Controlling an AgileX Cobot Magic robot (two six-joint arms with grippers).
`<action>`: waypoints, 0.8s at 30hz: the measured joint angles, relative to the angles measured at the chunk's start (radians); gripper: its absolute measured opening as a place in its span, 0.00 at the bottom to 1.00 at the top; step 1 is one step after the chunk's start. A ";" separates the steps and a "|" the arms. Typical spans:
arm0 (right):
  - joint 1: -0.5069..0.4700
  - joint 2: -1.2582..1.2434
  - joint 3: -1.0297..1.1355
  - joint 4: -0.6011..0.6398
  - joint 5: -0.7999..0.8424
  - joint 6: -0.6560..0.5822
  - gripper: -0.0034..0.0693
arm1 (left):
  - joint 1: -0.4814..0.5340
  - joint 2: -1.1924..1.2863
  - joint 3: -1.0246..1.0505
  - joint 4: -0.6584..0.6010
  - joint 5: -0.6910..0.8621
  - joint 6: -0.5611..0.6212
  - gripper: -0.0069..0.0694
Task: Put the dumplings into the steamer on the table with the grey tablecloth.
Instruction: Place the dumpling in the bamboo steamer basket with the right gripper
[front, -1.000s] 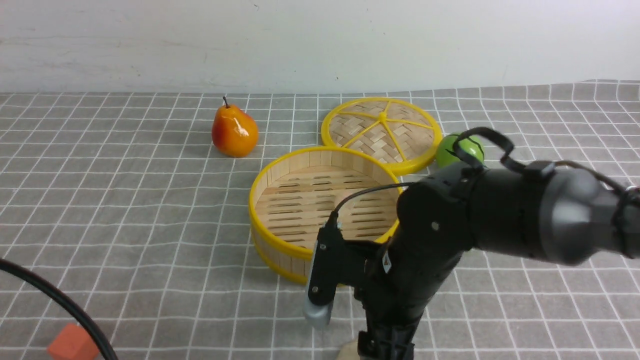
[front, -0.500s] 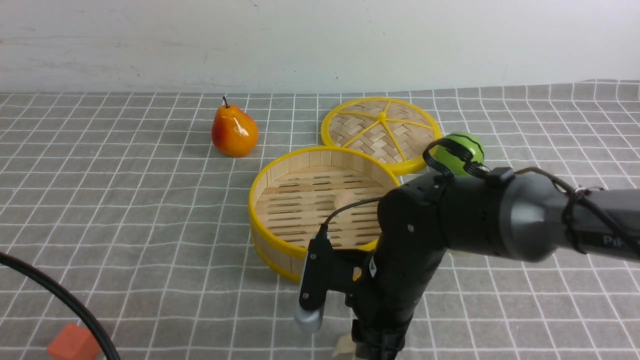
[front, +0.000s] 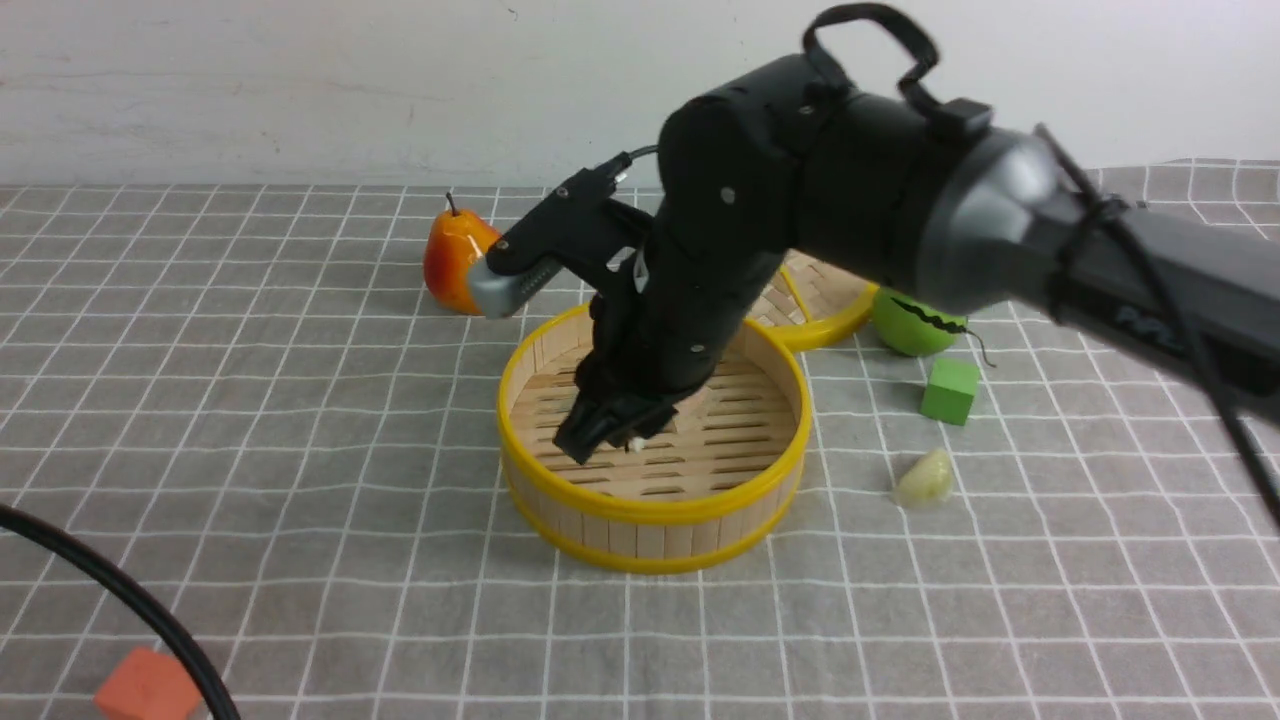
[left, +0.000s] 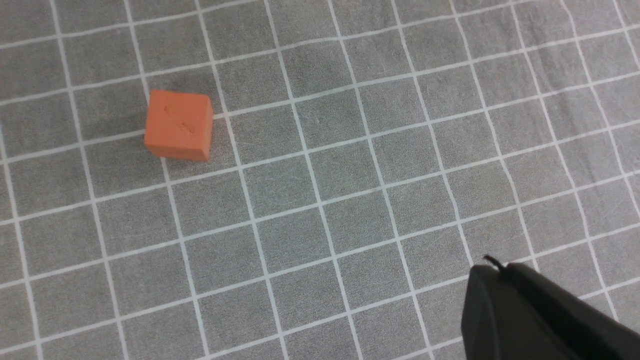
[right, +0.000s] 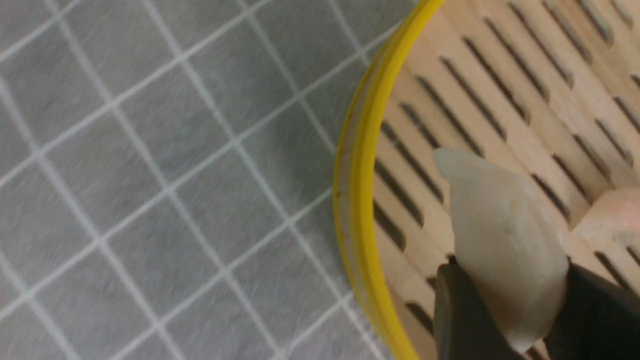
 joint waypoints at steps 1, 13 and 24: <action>0.000 0.037 -0.035 -0.017 -0.007 0.032 0.35 | 0.000 0.000 0.000 0.000 0.000 0.000 0.07; 0.000 0.289 -0.250 -0.174 -0.019 0.276 0.35 | 0.000 0.000 0.000 0.000 0.003 0.000 0.07; 0.000 0.233 -0.337 -0.168 0.200 0.241 0.74 | 0.000 0.000 0.000 0.000 0.004 0.000 0.07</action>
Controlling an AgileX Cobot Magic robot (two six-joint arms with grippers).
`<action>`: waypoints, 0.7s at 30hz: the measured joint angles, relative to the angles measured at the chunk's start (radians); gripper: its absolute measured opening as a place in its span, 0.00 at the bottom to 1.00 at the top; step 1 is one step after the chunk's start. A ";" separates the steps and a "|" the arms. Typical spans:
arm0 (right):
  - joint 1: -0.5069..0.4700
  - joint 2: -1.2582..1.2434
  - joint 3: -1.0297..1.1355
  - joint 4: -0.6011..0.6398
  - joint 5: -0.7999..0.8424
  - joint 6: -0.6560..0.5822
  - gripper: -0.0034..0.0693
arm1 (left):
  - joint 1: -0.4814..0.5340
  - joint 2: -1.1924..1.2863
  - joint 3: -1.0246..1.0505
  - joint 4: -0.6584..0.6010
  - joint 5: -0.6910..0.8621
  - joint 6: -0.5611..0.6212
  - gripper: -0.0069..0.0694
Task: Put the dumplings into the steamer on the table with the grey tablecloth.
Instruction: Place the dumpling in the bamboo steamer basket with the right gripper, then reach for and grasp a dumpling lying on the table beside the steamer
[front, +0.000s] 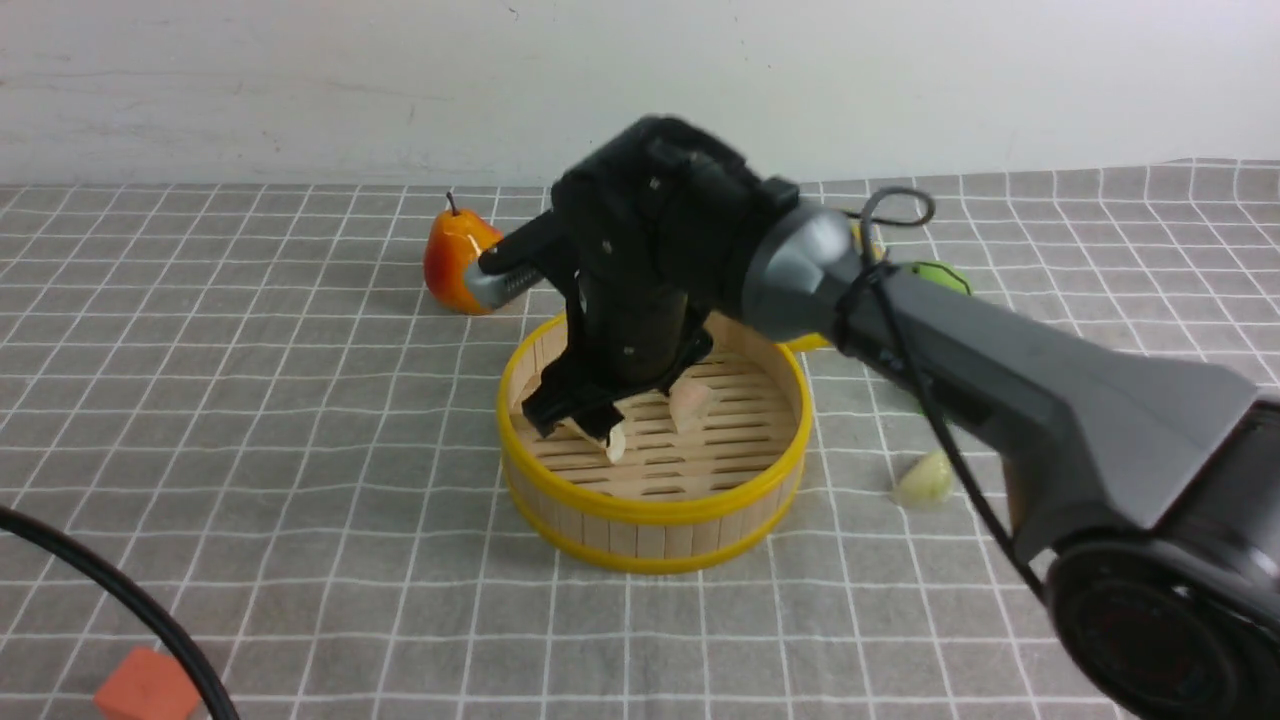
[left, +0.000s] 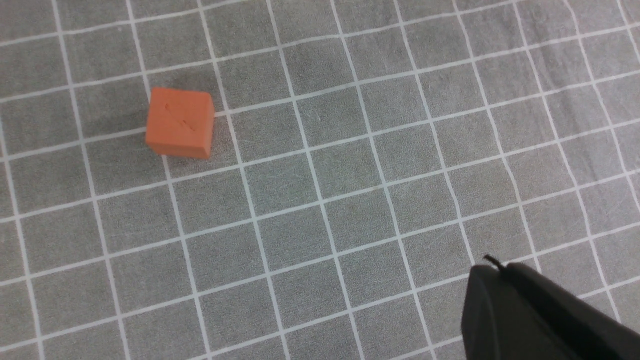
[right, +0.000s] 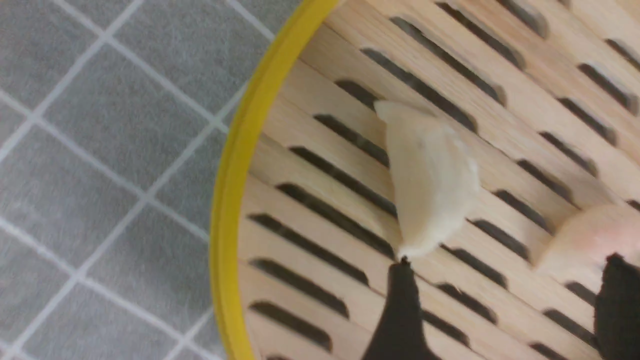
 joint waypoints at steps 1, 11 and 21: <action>0.000 -0.051 -0.010 0.005 0.031 -0.045 0.78 | 0.000 0.000 0.000 0.000 0.000 0.000 0.07; -0.164 -0.401 0.391 0.182 0.048 -0.101 0.82 | 0.000 0.000 0.000 -0.005 -0.011 0.000 0.08; -0.422 -0.502 0.820 0.217 -0.222 0.126 0.82 | 0.000 0.000 0.000 -0.009 -0.019 0.000 0.08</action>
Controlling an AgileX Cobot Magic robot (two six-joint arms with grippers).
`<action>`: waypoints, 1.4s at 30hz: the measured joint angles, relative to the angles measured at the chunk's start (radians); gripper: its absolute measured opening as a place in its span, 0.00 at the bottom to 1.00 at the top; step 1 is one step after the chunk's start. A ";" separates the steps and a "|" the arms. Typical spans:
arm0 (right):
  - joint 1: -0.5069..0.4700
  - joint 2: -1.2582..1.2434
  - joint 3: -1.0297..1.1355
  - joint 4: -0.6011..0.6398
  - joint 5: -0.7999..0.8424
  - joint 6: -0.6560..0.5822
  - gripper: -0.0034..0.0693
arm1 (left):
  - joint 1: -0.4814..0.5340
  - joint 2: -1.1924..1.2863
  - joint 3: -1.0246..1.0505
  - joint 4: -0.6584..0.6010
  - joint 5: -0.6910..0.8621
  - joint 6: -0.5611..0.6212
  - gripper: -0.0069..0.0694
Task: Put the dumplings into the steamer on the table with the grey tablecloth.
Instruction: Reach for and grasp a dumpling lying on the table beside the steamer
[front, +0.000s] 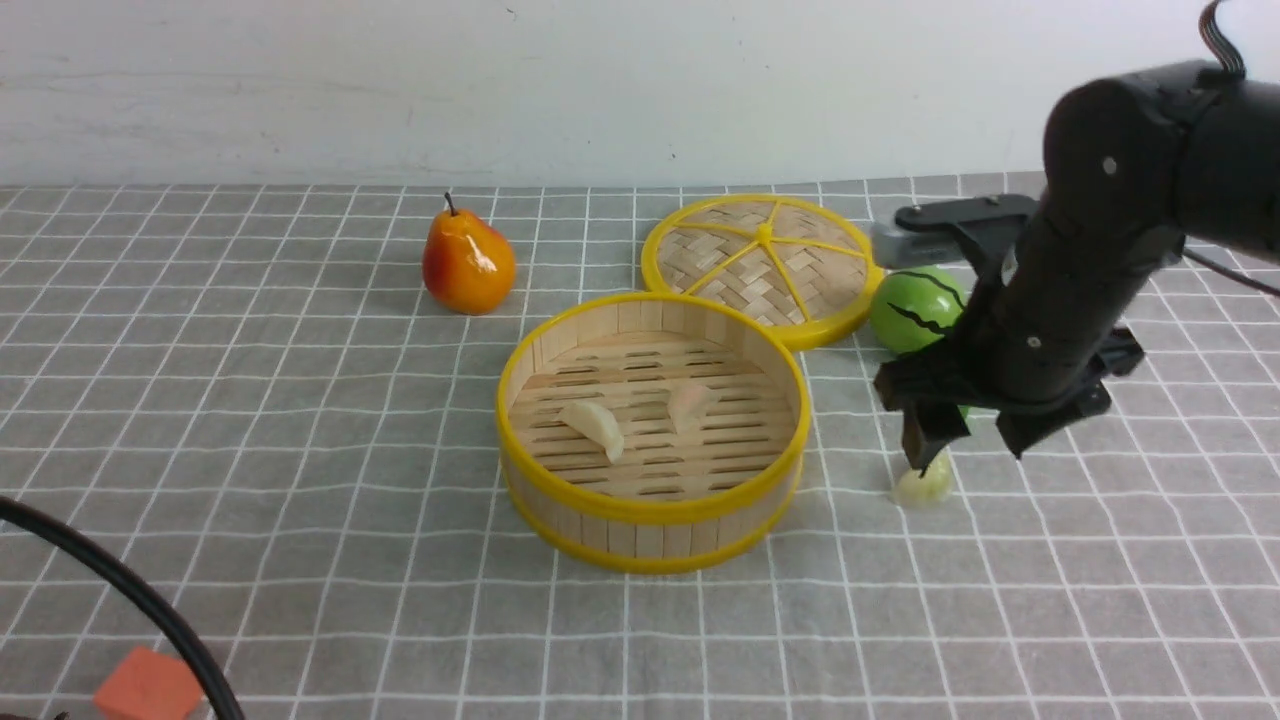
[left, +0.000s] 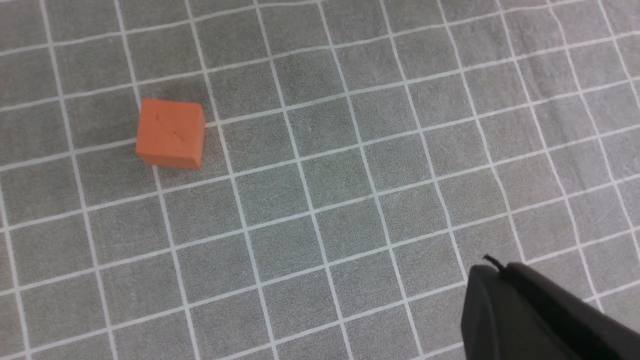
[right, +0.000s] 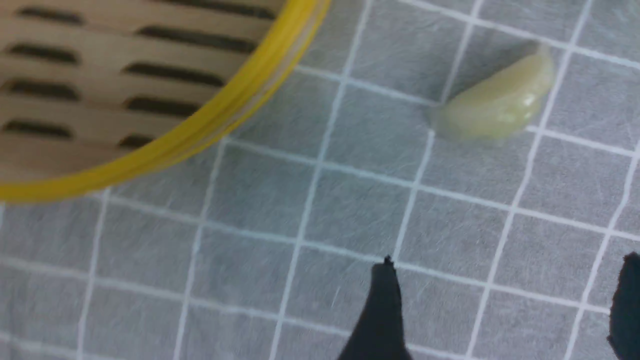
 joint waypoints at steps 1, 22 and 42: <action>-0.018 0.013 0.009 0.004 -0.029 0.032 0.82 | 0.000 0.000 0.000 0.000 0.000 0.000 0.08; -0.047 0.255 -0.085 -0.022 -0.204 0.247 0.77 | 0.000 0.000 0.000 0.003 -0.001 0.000 0.08; -0.034 0.266 -0.097 -0.042 -0.111 0.225 0.38 | 0.000 0.000 0.000 0.023 0.023 0.000 0.08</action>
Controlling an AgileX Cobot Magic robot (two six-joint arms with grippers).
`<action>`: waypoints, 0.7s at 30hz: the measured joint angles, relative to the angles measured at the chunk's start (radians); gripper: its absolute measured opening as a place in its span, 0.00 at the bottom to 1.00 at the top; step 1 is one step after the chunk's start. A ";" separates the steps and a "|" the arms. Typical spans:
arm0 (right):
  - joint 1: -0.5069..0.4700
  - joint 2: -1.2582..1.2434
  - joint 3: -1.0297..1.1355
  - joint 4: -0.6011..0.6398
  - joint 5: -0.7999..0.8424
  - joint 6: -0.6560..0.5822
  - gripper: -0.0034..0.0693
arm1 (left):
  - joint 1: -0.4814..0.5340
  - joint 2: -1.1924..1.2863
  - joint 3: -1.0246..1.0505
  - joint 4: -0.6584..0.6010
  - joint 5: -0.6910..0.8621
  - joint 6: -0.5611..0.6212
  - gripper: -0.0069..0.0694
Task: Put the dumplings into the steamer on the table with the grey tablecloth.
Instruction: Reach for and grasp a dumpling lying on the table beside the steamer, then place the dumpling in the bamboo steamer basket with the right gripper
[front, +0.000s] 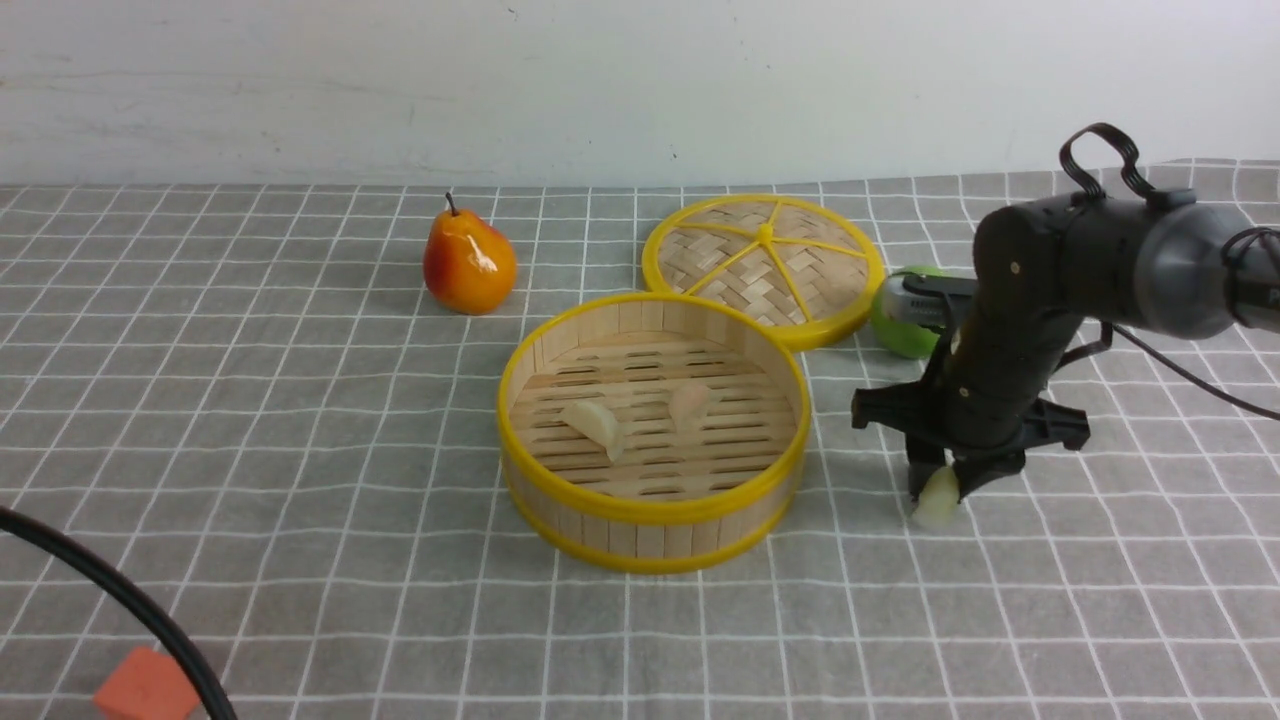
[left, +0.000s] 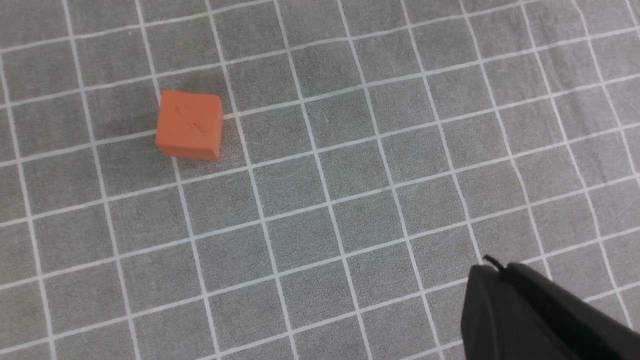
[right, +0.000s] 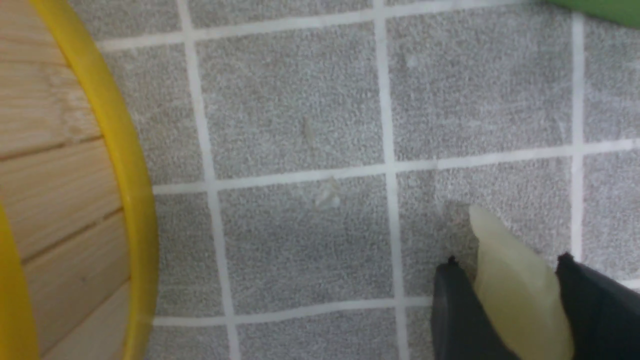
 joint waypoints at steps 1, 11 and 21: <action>0.000 -0.001 0.000 -0.007 0.004 -0.008 0.38 | 0.000 0.000 0.000 0.000 0.003 0.000 0.08; 0.087 -0.130 -0.120 0.016 0.111 -0.254 0.38 | 0.000 0.000 0.000 0.000 0.018 0.000 0.09; 0.328 -0.016 -0.297 0.034 0.053 -0.356 0.38 | 0.000 0.000 0.000 0.000 -0.005 -0.001 0.10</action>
